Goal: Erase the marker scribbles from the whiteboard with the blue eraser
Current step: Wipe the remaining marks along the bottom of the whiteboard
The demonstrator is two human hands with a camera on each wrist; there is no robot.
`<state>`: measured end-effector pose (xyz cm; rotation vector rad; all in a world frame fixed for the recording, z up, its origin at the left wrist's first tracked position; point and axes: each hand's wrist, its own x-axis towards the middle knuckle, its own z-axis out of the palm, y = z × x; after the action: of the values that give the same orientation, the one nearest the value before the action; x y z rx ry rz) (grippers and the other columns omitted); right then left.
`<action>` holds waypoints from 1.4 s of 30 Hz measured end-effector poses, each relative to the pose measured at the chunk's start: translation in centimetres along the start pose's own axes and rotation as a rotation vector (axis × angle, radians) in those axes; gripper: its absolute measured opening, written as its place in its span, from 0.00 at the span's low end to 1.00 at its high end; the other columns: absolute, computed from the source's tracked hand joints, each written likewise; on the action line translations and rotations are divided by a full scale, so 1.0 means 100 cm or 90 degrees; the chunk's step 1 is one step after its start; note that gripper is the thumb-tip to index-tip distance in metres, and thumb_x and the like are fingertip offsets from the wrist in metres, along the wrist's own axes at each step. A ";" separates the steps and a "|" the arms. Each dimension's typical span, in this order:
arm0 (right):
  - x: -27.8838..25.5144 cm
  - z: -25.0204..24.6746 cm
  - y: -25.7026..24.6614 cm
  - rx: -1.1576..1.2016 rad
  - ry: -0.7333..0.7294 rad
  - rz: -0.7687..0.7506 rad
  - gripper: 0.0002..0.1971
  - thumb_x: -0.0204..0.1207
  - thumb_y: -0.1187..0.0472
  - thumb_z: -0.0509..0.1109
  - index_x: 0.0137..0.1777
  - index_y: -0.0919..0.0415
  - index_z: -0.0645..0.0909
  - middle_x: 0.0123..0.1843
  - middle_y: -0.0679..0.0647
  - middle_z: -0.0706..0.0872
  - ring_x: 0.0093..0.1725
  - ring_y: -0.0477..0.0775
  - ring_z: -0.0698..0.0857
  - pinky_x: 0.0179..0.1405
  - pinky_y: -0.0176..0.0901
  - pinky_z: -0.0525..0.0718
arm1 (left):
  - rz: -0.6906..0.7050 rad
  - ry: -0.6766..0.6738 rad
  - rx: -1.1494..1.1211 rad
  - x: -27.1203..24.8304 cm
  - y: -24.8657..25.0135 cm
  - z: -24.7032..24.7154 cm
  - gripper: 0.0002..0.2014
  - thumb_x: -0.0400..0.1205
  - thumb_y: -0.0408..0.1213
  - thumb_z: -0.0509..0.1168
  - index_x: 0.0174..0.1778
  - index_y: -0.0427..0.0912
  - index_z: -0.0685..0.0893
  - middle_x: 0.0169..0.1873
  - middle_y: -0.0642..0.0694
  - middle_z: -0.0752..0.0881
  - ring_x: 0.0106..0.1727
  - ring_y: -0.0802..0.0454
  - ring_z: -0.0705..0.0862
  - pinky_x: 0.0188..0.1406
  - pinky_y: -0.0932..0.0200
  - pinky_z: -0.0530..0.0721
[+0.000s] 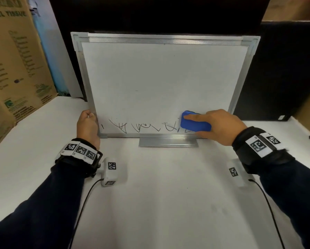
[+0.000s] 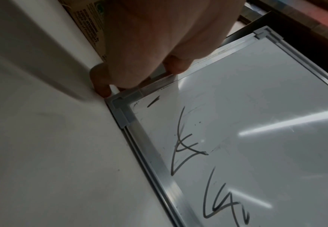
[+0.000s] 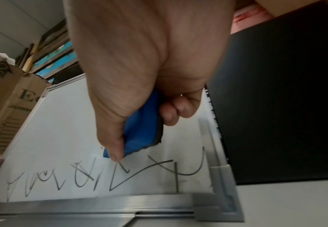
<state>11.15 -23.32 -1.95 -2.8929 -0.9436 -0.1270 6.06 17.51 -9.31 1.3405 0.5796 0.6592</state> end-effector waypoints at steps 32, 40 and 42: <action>-0.042 0.004 0.030 0.002 0.046 0.194 0.34 0.70 0.48 0.76 0.71 0.44 0.61 0.53 0.56 0.68 0.38 0.62 0.80 0.40 0.56 0.88 | 0.839 -0.085 0.819 -0.137 0.150 0.242 0.58 0.70 0.62 0.78 0.89 0.50 0.50 0.83 0.34 0.61 0.85 0.32 0.57 0.83 0.28 0.51; -0.043 0.008 0.026 0.053 -0.044 0.230 0.24 0.72 0.44 0.74 0.62 0.51 0.69 0.48 0.55 0.76 0.43 0.61 0.80 0.37 0.49 0.80 | 0.790 -0.089 0.828 -0.132 0.147 0.245 0.54 0.69 0.60 0.79 0.86 0.47 0.58 0.78 0.37 0.66 0.81 0.34 0.63 0.83 0.30 0.52; -0.042 0.008 0.021 0.085 -0.025 0.238 0.23 0.72 0.44 0.74 0.61 0.52 0.70 0.48 0.55 0.75 0.43 0.62 0.80 0.38 0.49 0.82 | 0.780 -0.084 0.814 -0.132 0.147 0.247 0.53 0.68 0.59 0.81 0.84 0.47 0.61 0.77 0.37 0.67 0.80 0.34 0.64 0.83 0.30 0.53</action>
<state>9.08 -27.33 -3.34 -2.8923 -0.3845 0.0199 13.16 -7.40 8.82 2.9774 -0.1067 1.2220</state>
